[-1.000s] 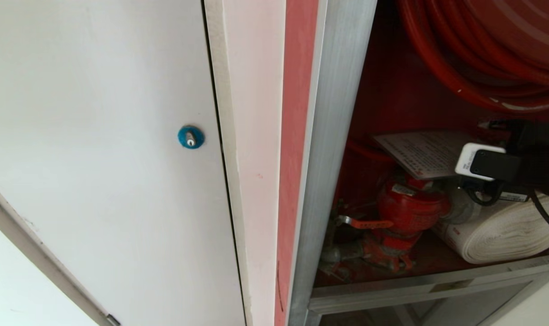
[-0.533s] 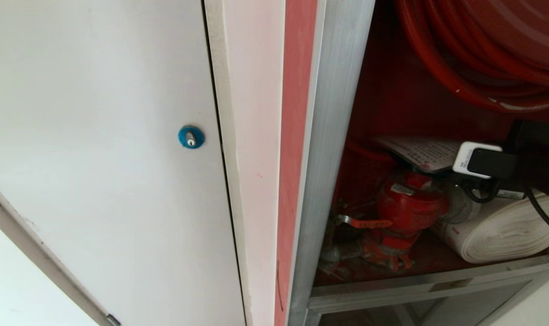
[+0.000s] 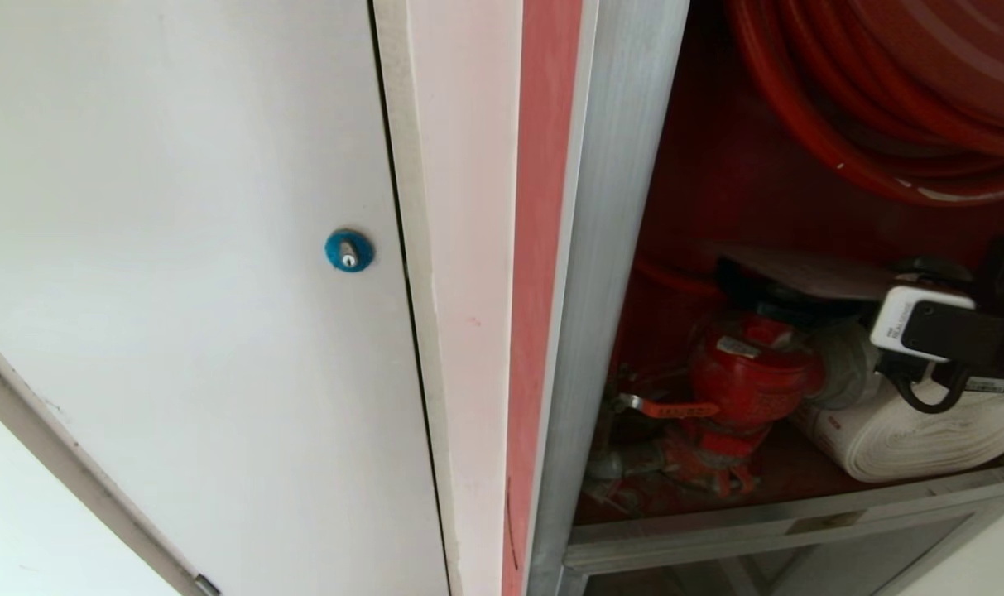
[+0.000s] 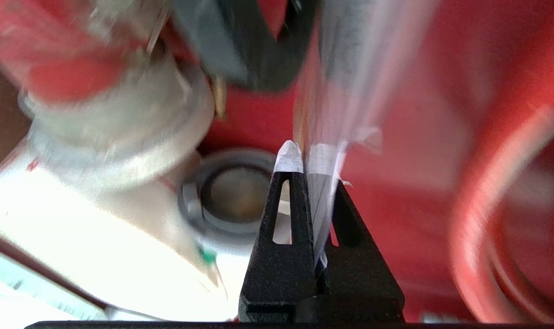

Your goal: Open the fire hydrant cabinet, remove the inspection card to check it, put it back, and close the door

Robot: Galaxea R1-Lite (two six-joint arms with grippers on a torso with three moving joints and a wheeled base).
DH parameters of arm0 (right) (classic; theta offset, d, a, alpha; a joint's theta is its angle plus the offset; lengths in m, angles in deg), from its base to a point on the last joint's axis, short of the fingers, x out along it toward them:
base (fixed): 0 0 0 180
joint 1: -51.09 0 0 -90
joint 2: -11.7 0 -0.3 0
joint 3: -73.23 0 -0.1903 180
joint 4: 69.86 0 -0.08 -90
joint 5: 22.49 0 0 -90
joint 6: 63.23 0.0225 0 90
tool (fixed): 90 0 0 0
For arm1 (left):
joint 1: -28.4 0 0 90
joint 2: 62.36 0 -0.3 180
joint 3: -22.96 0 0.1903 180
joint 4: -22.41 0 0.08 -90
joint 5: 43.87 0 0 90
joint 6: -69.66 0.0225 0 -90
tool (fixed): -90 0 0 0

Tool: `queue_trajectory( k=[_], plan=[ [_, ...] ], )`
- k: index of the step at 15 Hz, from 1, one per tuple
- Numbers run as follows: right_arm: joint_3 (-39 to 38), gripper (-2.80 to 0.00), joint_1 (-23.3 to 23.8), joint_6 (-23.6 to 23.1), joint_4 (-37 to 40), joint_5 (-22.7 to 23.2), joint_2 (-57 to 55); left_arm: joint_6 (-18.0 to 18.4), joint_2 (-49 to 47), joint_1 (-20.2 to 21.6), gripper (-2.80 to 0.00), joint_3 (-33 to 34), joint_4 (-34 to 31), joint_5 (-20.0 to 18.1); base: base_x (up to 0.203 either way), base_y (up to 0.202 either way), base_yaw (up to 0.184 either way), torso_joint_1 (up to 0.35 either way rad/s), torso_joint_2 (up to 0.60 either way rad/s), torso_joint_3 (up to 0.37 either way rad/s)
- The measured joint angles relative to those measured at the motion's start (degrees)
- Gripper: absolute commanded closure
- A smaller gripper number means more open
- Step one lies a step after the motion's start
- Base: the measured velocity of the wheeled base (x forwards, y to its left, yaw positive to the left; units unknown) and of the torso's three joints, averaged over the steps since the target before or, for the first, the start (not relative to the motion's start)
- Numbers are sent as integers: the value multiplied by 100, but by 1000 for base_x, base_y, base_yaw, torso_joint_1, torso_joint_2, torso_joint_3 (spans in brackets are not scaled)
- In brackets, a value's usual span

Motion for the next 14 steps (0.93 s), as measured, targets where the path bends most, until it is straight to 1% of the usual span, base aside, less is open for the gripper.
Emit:
queue_trajectory(
  k=[5,8,11,14],
  plan=[
    [-429,0,-6,14,80,134,1023,-1,0,0,0,2,0,0,0,0,0,0,0,0],
    [-496,0,-20,106,642,246,1733,-2,0,0,0,2,0,0,0,0,0,0,0,0],
    [-497,0,-44,427,1239,372,2392,-4,0,0,0,0,0,2,0,0,0,0,0,0],
    [-364,0,-55,1152,1857,832,2871,-2,0,0,0,2,0,0,0,0,0,0,0,0]
  ],
)
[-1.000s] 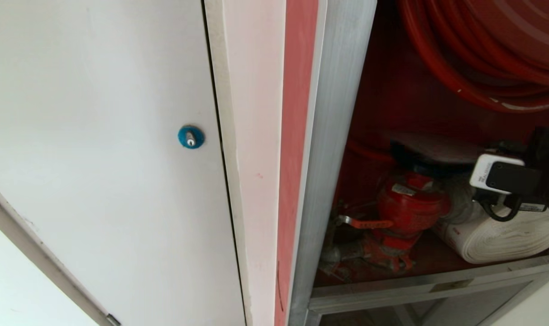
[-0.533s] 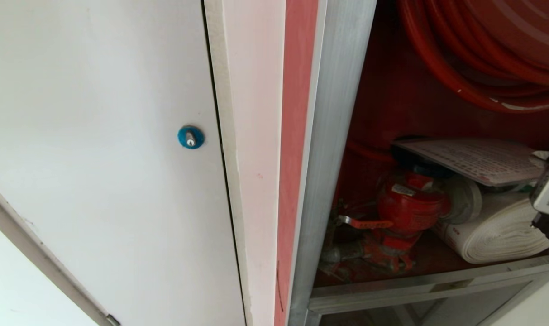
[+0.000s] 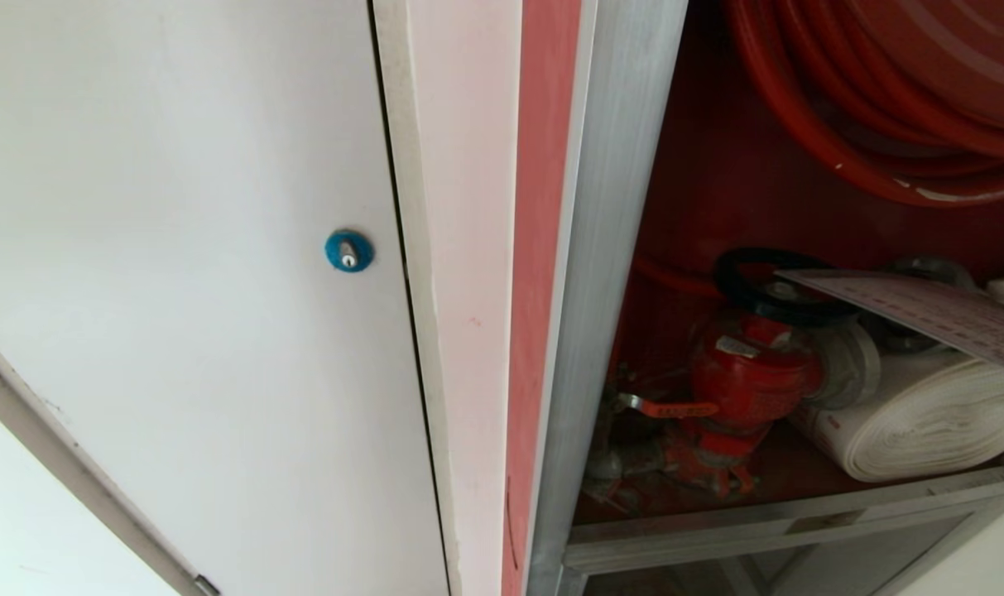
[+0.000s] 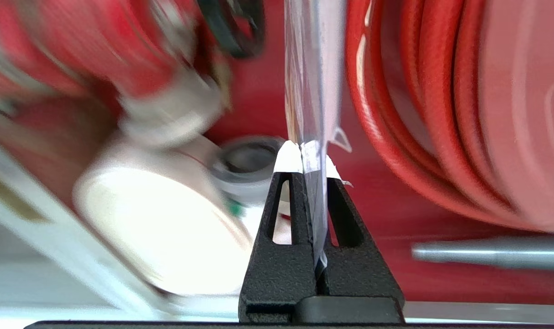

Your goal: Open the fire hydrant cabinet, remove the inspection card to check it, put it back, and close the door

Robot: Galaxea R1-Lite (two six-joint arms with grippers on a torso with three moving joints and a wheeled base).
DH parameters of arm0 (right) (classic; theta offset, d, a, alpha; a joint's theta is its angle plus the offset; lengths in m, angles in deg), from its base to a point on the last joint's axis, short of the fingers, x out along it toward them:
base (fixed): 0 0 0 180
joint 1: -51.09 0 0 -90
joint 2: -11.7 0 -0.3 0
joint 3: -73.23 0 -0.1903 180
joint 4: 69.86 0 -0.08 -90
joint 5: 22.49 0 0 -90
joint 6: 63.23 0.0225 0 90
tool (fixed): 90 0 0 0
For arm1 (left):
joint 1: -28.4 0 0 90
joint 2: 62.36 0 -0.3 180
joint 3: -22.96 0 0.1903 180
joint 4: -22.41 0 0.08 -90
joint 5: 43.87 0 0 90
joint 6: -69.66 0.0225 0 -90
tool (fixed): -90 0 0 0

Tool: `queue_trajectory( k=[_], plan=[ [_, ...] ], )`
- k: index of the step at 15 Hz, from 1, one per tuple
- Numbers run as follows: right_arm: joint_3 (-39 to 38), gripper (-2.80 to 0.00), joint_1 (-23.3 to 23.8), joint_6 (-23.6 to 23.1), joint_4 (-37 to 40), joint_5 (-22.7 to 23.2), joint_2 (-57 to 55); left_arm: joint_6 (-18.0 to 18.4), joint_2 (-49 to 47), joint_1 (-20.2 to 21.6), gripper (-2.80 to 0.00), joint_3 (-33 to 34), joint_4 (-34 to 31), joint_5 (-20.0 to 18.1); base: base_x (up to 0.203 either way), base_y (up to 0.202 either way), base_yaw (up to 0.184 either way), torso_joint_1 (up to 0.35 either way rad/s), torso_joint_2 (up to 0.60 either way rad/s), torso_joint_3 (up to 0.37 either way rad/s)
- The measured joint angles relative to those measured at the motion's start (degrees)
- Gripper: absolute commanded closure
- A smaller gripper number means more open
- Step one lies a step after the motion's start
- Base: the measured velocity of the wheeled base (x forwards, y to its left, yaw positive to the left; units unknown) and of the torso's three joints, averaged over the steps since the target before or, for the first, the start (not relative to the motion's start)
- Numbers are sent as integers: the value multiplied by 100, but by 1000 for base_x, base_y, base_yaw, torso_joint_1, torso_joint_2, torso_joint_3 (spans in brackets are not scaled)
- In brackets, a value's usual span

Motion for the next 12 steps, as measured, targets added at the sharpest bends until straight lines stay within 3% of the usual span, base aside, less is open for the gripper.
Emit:
queue_trajectory(
  k=[6,9,12],
  plan=[
    [904,0,-12,2489,1737,1106,290,0,0,0,0,0,2,0,0,0,0,0,0,0],
    [1286,0,-12,4219,2448,2229,387,2,0,0,0,0,-1,0,0,0,0,0,0,0],
    [1405,0,-12,5938,2540,3551,450,0,0,0,0,0,2,0,0,0,0,0,0,0]
  ],
)
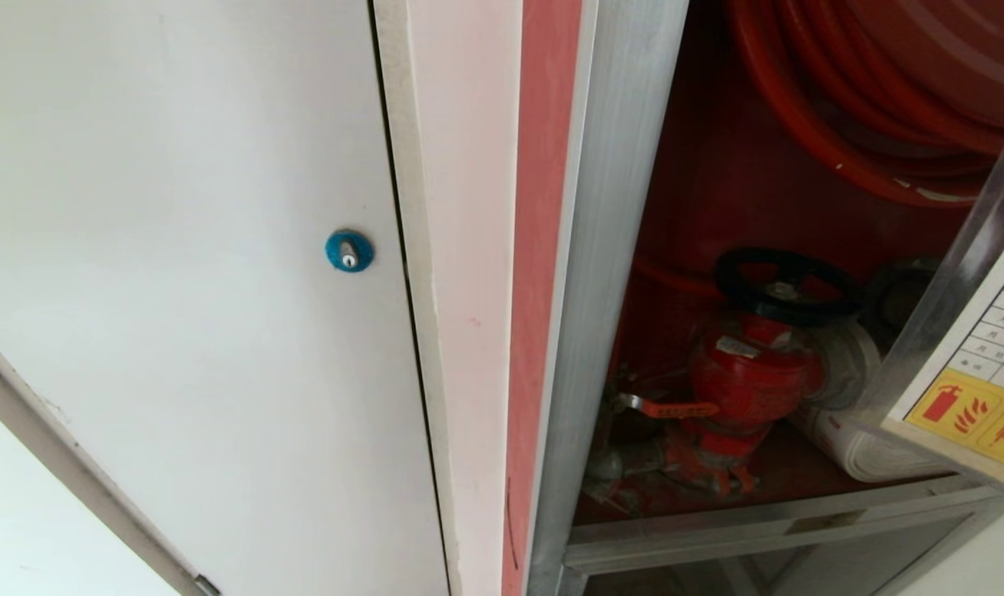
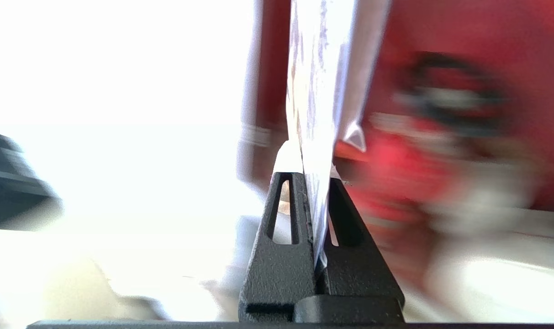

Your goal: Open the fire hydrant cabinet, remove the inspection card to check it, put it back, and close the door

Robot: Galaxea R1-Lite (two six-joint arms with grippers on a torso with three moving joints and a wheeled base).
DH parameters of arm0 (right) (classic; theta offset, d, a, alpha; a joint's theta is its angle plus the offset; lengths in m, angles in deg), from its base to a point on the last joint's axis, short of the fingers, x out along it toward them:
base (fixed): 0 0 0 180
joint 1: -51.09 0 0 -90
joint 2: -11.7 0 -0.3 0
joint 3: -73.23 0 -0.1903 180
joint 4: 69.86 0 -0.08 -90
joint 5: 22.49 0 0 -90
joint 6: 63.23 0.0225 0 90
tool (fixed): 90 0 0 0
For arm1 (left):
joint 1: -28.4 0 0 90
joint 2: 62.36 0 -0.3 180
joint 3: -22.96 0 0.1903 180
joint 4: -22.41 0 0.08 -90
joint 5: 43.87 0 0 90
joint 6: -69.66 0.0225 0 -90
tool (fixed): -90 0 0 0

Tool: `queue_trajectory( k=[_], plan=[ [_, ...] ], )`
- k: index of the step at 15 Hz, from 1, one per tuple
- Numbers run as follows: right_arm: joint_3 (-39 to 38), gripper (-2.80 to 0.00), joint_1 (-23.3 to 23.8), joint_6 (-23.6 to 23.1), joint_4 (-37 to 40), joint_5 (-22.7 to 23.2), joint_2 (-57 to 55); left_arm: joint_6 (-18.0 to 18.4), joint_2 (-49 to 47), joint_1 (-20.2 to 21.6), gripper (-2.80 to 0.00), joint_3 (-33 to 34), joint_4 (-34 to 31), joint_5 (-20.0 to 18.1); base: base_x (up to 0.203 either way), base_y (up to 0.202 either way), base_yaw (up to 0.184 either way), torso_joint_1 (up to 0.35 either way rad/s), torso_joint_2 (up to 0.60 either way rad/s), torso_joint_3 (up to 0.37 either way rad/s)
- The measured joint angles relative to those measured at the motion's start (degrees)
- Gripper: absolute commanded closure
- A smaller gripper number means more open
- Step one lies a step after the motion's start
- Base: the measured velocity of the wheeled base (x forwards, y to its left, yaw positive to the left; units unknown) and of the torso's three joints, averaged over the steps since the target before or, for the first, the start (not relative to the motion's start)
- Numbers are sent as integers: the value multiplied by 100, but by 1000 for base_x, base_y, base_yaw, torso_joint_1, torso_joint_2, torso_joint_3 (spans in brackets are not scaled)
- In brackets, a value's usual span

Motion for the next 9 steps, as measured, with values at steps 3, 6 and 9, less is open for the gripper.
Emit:
queue_trajectory(
  k=[3,6,9],
  plan=[
    [25,0,0,995,21,1371,-42,0,0,0,0,0,-2,0,0,0,0,0,0,0],
    [3,0,-26,1044,28,2286,-190,2,0,0,0,-1,-2,-2,0,0,0,0,0,0],
    [1,0,-419,1033,-64,2494,-454,5,0,0,0,0,-1,0,0,0,0,0,0,0]
  ],
)
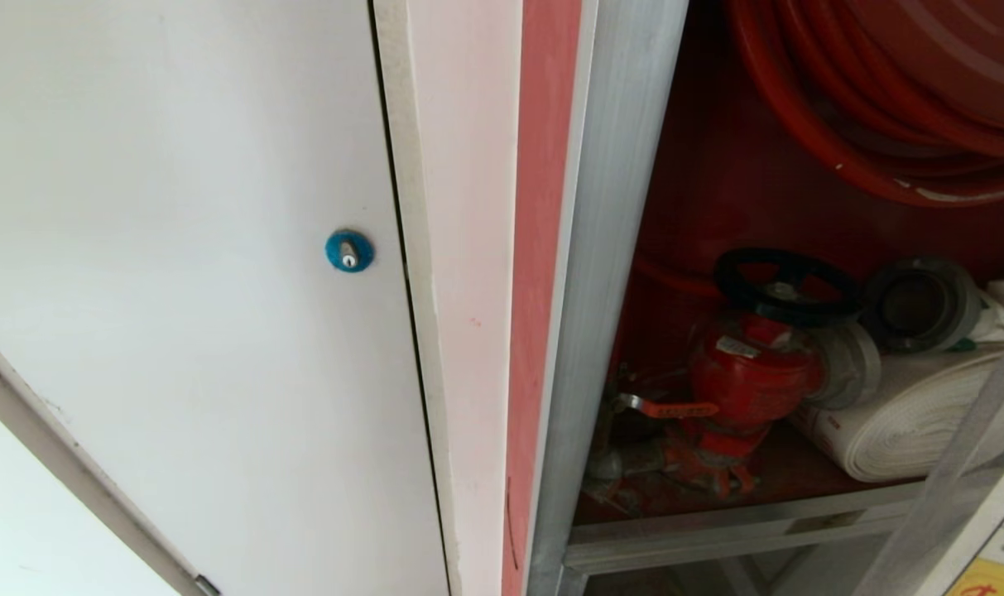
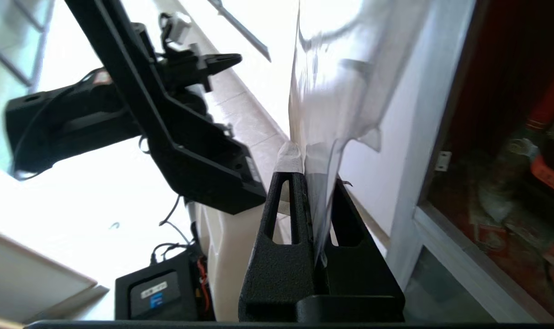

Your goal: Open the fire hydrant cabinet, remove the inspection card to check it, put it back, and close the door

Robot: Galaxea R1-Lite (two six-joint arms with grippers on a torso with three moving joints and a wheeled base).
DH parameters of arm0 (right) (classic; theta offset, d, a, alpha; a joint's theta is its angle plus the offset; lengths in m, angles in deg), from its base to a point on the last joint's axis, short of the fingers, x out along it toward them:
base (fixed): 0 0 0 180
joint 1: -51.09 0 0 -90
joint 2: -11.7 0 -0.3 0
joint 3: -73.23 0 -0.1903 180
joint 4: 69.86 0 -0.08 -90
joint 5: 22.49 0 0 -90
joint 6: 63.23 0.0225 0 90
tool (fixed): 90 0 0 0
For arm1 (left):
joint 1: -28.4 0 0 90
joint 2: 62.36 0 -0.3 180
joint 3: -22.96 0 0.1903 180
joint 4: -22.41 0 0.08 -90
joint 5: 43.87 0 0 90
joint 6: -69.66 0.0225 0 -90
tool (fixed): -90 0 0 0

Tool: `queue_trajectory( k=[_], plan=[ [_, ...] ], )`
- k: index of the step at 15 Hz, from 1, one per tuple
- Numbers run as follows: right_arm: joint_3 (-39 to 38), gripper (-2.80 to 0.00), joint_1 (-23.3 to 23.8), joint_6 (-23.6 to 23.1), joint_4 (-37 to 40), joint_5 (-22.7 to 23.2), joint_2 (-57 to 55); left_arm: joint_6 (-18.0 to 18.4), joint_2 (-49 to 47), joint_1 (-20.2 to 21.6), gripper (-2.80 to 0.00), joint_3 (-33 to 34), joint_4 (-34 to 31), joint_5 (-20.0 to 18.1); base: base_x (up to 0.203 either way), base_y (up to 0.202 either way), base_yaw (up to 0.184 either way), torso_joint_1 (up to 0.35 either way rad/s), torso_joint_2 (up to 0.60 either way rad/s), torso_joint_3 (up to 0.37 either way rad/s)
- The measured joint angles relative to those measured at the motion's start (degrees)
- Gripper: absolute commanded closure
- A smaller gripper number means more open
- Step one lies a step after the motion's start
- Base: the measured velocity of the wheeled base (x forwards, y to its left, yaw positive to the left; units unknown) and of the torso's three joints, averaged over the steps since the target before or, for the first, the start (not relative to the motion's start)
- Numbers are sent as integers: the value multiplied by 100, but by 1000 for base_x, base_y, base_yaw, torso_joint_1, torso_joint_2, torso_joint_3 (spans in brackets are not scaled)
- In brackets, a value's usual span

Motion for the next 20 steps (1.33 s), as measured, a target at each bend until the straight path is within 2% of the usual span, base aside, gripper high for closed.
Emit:
queue_trajectory(
  k=[5,7,10,13,18,20],
  plan=[
    [20,0,-996,44,-718,-9,-871,-2,0,0,0,-2,-1,-1,0,0,0,0,0,0],
    [93,0,-1381,359,-1167,-22,-1359,-2,0,0,0,-2,-1,-2,0,0,0,0,0,0],
    [146,0,-1820,1128,-2196,-64,-1990,-2,0,0,0,-2,-1,0,0,0,0,0,0,0],
    [139,0,-1964,1759,-2641,-138,-2413,-5,0,0,0,-2,-1,0,0,0,0,0,0,0],
    [-112,0,-2166,1796,-2664,-155,-2743,-5,0,0,0,-2,-1,0,0,0,0,0,0,0],
    [-177,0,-2330,1787,-2701,-296,-2782,-5,0,0,0,-2,-1,0,0,0,0,0,0,0]
  ],
)
